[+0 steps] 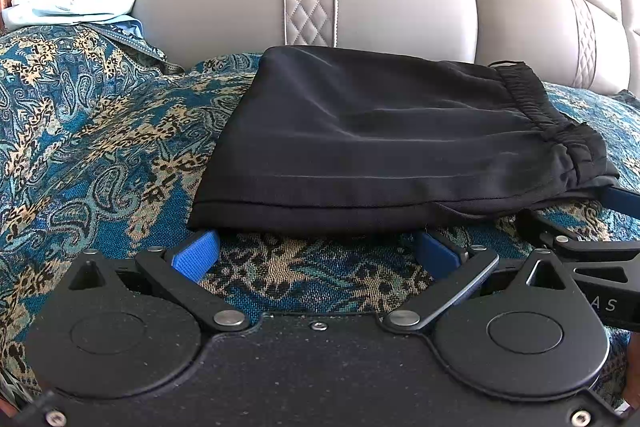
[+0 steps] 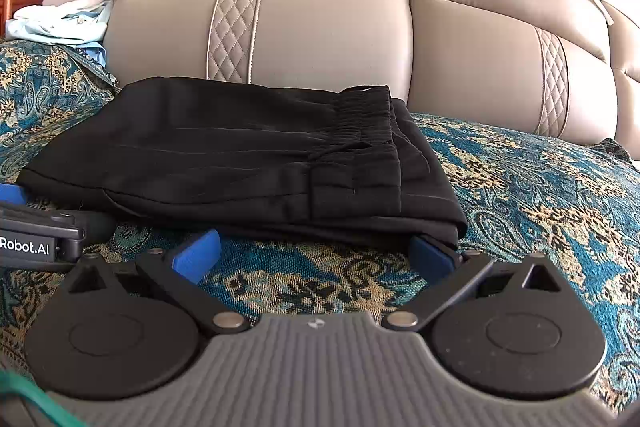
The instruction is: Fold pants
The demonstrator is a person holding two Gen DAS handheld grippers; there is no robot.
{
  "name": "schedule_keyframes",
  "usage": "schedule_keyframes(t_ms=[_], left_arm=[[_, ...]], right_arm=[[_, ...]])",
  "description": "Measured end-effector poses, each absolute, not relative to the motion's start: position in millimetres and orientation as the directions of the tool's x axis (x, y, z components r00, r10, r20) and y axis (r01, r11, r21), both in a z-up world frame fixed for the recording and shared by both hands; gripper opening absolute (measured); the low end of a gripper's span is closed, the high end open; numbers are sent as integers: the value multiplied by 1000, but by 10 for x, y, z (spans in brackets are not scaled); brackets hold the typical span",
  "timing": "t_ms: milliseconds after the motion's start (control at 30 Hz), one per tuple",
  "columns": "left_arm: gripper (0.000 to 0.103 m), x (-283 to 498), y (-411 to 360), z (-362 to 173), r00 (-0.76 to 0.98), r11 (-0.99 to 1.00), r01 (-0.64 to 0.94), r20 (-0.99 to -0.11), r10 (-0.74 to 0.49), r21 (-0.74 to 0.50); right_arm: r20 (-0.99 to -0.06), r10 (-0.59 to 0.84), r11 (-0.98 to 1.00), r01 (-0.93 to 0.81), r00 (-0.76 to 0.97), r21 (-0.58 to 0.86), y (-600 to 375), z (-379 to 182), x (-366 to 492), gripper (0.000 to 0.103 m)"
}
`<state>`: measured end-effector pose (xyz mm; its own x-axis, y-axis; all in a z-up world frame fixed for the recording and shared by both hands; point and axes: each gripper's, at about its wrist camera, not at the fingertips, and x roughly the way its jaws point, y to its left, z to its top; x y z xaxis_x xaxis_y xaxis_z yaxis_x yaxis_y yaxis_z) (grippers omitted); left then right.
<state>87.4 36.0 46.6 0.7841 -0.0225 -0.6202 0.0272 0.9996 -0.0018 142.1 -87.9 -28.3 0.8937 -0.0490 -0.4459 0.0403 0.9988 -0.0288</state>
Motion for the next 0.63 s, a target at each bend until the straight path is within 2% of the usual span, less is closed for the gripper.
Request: schedule_keyframes(t_ms=[633], left_arm=[[103,865,352,465,788,1000,31,-615,-24,0]], right_arm=[[-445,-49,999,40,894,-30,-879,-282,1421,103]])
